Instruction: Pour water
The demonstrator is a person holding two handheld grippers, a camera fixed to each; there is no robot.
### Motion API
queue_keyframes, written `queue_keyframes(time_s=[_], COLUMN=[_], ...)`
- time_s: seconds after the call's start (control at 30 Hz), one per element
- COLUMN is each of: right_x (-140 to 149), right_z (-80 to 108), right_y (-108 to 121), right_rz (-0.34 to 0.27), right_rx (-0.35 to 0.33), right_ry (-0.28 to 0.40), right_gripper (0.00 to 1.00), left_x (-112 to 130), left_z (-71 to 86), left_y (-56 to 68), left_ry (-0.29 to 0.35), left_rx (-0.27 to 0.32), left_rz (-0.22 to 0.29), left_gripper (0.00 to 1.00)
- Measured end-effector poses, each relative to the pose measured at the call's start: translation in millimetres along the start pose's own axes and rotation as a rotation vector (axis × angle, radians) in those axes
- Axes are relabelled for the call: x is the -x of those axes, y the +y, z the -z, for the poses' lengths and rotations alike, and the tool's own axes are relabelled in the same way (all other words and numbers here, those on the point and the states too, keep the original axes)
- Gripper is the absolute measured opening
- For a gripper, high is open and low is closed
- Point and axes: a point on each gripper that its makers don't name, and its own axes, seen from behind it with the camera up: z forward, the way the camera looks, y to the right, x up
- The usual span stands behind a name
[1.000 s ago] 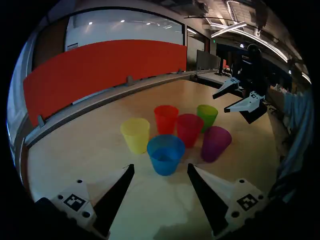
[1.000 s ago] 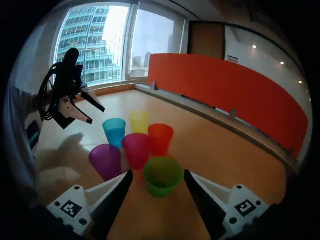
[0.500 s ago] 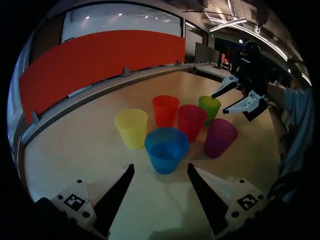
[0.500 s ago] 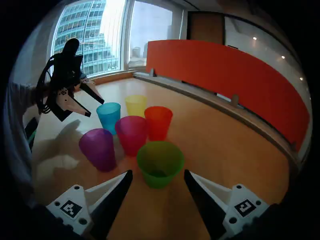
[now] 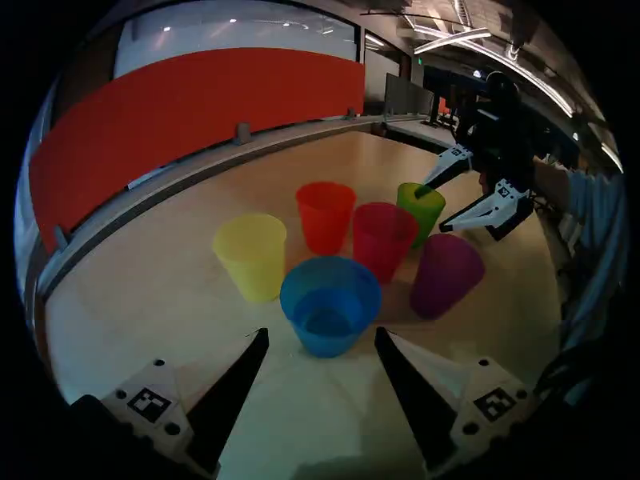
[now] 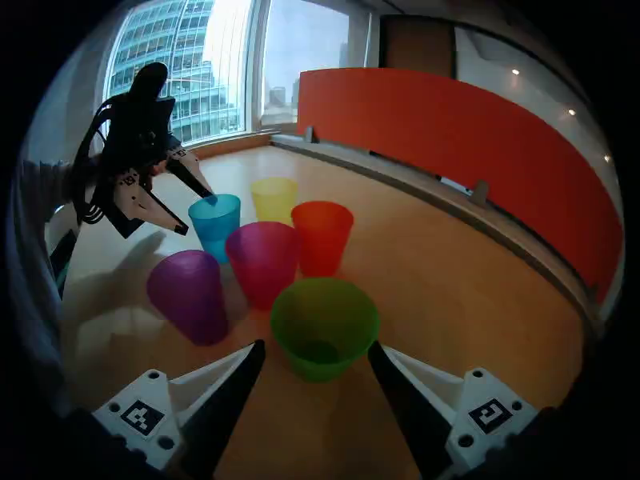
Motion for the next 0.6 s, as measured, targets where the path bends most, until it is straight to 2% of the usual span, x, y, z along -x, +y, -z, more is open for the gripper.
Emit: queue_keyframes(time_s=[0.6], right_x=[-3], right_z=[-18.3], right_y=[3], right_rz=[-0.010], right_rx=[-0.009], right_ry=[-0.005], right_gripper=[0.99], left_x=[-9], left_z=[-22.6], left_y=[1.8], left_ry=[-0.020], left_rx=[0.019], left_rz=[-0.010], left_gripper=[0.99])
